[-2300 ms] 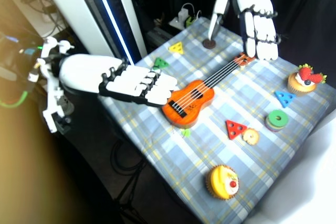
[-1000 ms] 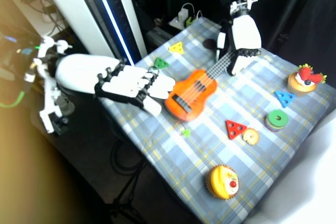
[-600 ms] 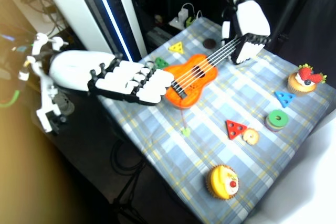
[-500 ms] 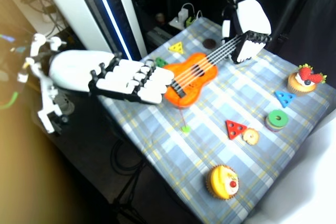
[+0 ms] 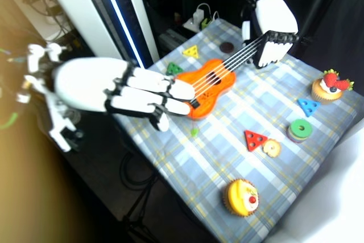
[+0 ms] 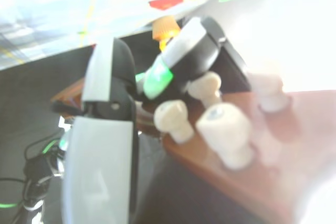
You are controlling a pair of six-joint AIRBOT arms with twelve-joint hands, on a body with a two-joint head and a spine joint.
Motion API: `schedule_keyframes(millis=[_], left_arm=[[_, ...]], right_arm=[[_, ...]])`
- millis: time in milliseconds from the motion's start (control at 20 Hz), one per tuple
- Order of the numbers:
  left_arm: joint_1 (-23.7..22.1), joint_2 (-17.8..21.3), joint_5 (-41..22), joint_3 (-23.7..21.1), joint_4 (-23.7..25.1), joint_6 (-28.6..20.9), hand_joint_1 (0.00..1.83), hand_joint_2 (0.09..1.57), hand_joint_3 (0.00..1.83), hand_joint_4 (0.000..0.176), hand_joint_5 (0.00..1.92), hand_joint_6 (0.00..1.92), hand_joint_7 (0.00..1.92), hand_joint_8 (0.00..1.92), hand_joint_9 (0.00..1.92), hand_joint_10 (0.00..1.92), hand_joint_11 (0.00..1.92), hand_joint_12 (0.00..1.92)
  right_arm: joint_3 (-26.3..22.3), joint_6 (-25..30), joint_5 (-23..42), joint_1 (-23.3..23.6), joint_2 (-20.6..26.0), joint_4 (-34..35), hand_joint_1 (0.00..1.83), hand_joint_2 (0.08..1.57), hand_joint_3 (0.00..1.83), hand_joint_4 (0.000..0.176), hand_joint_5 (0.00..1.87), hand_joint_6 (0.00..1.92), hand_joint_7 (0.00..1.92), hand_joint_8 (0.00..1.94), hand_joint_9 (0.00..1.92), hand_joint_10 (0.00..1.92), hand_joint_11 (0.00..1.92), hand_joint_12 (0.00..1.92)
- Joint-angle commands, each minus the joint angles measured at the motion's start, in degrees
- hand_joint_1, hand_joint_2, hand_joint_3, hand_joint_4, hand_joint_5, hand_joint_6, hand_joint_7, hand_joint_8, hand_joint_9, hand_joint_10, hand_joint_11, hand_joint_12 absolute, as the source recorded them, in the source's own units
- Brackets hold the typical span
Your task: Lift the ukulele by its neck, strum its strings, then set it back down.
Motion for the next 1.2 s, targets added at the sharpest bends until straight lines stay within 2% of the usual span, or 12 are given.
schedule_keyframes(millis=[0,250,300,400,450,500,550,600,750,800,1000,1150], left_arm=[[-1.09,-0.07,-7.01,0.07,0.35,0.04,1.29,1.24,0.0,0.0,0.9,1.92,1.19,1.92,1.42,1.92,1.52,1.92],[-1.75,-0.01,-6.86,-0.06,1.35,0.54,1.05,1.28,0.05,0.0,0.66,1.58,1.18,1.92,1.39,1.92,1.52,1.92],[-1.87,-0.03,-6.8,-0.09,1.61,0.55,1.26,1.24,0.02,0.0,0.92,1.91,1.24,1.92,1.44,1.92,1.57,1.92],[-1.95,-0.03,-6.81,-0.14,1.77,0.55,1.29,1.23,0.01,0.0,0.97,1.92,1.27,1.92,1.45,1.92,1.58,1.92],[-1.98,-0.03,-6.82,-0.16,1.82,0.55,1.28,1.24,0.01,0.0,0.98,1.92,1.29,1.92,1.46,1.92,1.57,1.92],[-2.04,-0.03,-6.85,-0.16,1.86,0.55,1.3,1.23,0.01,0.0,0.98,1.92,1.31,1.92,1.46,1.92,1.57,1.92],[-2.09,-0.03,-6.85,-0.17,1.91,0.55,1.3,1.23,0.01,0.0,0.98,1.92,1.3,1.92,1.45,1.92,1.56,1.92],[-2.18,-0.03,-6.87,-0.19,1.99,0.55,1.29,1.24,0.01,0.0,0.99,1.92,1.31,1.92,1.46,1.92,1.56,1.92],[-2.3,-0.07,-6.92,-0.2,2.13,0.55,1.33,1.22,0.0,0.0,0.99,1.92,1.3,1.92,1.45,1.92,1.56,1.92],[-2.32,-0.08,-6.92,-0.22,2.2,0.55,1.32,1.21,0.0,0.0,0.99,1.92,1.3,1.92,1.45,1.92,1.56,1.92],[-2.31,-0.04,-6.99,-0.26,2.25,0.55,1.29,1.21,0.0,0.0,0.97,1.92,1.3,1.92,1.46,1.92,1.57,1.92],[-2.32,-0.05,-6.92,-0.25,2.28,0.55,1.26,1.25,0.02,0.0,0.94,1.92,1.31,1.92,1.46,1.92,1.57,1.92]], right_arm=[[0.58,0.44,4.83,1.39,0.01,0.3,1.14,1.41,0.02,0.029,0.37,0.03,0.13,0.0,0.15,0.0,0.0,1.62],[2.56,6.01,-2.74,7.13,-1.97,-7.85,1.11,1.38,0.01,0.0,0.2,0.0,0.0,0.0,0.1,0.05,0.0,1.51],[2.73,6.93,-4.55,8.65,-2.41,-10.12,1.09,1.38,0.01,0.087,0.22,0.01,0.06,0.0,0.01,0.0,0.0,1.02],[3.18,8.52,-6.82,10.14,-3.19,-13.06,1.01,1.39,0.01,0.083,0.19,0.0,0.1,0.01,0.05,0.02,0.0,1.05],[3.59,9.97,-8.07,10.77,-3.85,-14.95,1.05,1.38,0.01,0.015,0.13,0.0,0.18,0.02,0.01,0.46,0.0,1.61],[4.15,12.14,-9.12,11.22,-4.52,-17.24,1.2,1.38,0.01,0.0,0.2,0.02,0.44,1.39,0.3,1.29,0.41,1.86],[4.39,13.43,-9.85,11.52,-4.86,-18.73,1.33,1.35,0.0,0.0,0.32,0.05,0.23,1.28,0.11,1.44,0.21,1.91],[4.47,14.1,-10.8,11.98,-5.15,-20.03,0.94,1.27,0.0,0.0,0.29,0.03,0.02,0.07,0.0,0.08,0.01,1.9],[4.42,14.67,-12.04,12.44,-5.23,-21.78,1.01,1.31,0.0,0.0,0.11,0.0,0.0,0.0,0.0,0.0,0.0,1.92],[4.4,14.98,-12.57,12.62,-5.24,-22.53,0.98,1.31,0.0,0.0,0.11,0.01,0.0,0.0,0.0,0.0,0.0,1.35],[4.4,17.12,-13.9,13.38,-5.47,-25.75,1.06,1.38,0.0,0.0,0.15,0.01,0.22,0.01,0.02,0.53,0.0,1.68],[4.4,19.77,-15.39,14.25,-5.78,-29.69,0.85,1.49,0.0,0.0,0.15,0.0,0.07,0.01,0.03,0.05,0.0,0.58]])
